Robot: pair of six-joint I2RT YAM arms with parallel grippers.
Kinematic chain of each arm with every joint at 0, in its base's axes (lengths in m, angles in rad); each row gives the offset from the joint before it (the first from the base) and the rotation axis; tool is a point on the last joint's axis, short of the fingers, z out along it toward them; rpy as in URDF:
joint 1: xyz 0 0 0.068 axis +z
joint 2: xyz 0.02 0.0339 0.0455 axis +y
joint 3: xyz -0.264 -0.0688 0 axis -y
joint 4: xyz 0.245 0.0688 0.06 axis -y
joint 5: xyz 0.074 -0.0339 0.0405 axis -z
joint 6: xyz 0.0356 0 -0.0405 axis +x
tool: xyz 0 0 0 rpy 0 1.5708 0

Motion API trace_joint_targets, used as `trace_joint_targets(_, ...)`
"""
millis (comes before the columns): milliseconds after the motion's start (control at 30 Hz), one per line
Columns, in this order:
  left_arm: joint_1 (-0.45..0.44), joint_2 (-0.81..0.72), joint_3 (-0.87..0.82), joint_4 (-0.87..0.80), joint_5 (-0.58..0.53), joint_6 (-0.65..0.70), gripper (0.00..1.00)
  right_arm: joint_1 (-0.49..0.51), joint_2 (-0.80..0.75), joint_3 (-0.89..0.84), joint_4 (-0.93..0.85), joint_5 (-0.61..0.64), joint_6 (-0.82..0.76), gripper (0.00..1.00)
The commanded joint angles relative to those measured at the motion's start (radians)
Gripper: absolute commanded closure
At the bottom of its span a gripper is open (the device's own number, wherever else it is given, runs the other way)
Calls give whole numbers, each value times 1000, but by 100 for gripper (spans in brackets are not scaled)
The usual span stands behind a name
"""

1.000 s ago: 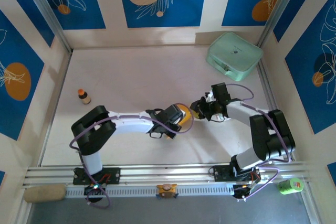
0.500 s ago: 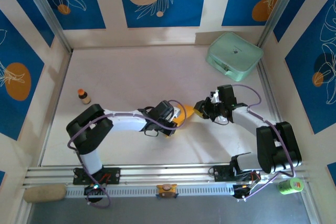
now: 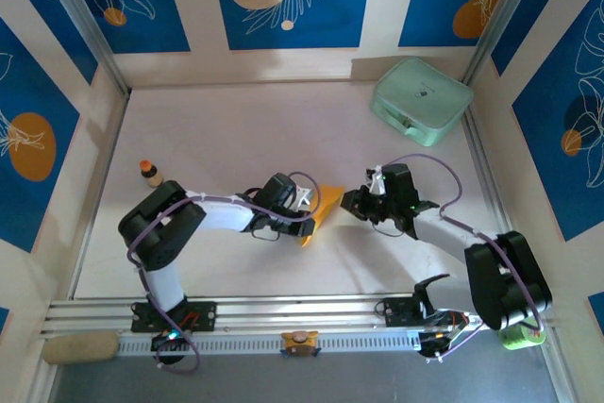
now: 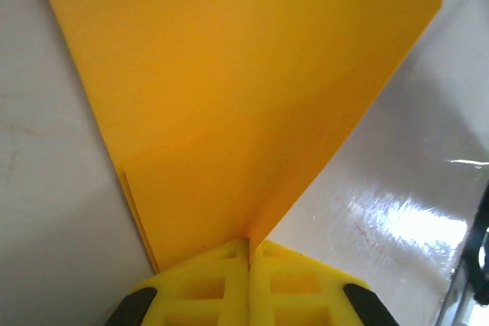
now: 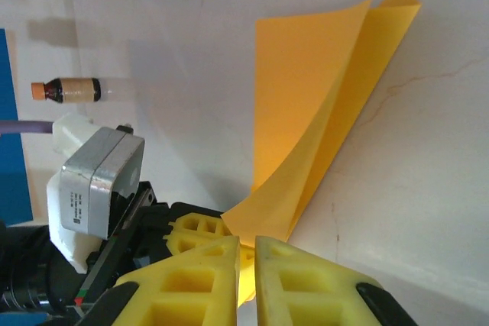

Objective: Fold a paper plane with a square sheet of paper (pick it up from the middle)
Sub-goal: Fold the wing for the fifth time at the center of the table.

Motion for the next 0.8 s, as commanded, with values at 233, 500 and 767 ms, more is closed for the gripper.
trace_joint_targets(233,54,58,-60,190,158,-149,100,67,155,83,71,-127,-52,90)
trace_joint_targets(500,64,66,-85,250,169,-192,100,79,268,133,75,-147,-52,93)
trace_joint_targets(767,83,69,-128,355,178,-266,100,63,326,135,128,-181,-30,94)
